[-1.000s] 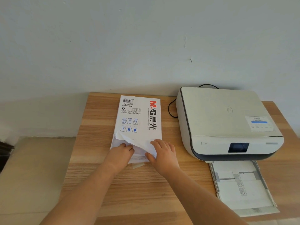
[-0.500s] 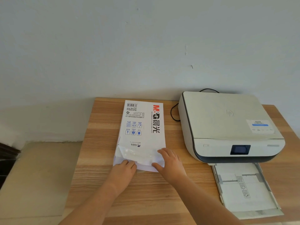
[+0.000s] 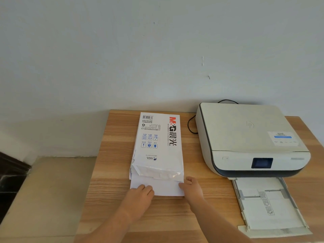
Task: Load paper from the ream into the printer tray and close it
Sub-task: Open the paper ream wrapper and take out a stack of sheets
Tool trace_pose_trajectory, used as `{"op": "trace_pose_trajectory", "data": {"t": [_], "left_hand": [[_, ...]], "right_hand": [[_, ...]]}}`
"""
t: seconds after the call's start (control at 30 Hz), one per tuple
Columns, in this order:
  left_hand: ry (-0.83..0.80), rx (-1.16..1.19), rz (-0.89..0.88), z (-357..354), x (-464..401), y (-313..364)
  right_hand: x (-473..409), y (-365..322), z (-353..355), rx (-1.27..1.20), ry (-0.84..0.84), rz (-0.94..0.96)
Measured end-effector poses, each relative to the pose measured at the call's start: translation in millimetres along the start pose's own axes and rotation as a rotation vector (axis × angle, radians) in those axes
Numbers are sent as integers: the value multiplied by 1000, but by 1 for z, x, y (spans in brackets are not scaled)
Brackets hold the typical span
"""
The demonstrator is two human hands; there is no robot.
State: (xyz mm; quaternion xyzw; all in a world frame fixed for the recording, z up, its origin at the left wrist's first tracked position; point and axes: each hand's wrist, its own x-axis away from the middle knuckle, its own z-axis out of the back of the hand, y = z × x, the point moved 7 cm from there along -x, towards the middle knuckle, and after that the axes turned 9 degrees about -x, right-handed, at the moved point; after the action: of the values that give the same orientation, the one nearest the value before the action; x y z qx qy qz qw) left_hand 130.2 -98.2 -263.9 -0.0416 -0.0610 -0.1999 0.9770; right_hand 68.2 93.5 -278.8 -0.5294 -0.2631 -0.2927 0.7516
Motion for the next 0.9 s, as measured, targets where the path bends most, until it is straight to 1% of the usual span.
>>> {"op": "trace_pose_trajectory", "data": {"t": [0.1,0.17,0.27,0.37,0.43,0.5,0.77,0.83,0.9], "left_hand": [[84,81,44,6,3,-6],[119,163,121,9,9,-18],[105,260,302,13,15,-41],[13,371,520,10,18,-64],[2,387,605,4,21,-74],[-25,463,675,-5,26,-79],[-132,1034,826,-31,31,-71],[-139,1111,845,-35,31,-72],[-126,1134,844,-35,32,-75]], "right_hand": [[-1,4,-2,-43,3,-40],[0,3,-2,-43,7,-46],[1,3,-1,-43,6,-41],[1,8,-3,-55,4,-49],[2,13,-5,-70,-1,-54],[4,19,-6,-107,-6,-60],[14,32,-2,-120,-27,-92],[16,30,-1,-105,-40,-59],[19,26,-1,-70,-58,-9]]}}
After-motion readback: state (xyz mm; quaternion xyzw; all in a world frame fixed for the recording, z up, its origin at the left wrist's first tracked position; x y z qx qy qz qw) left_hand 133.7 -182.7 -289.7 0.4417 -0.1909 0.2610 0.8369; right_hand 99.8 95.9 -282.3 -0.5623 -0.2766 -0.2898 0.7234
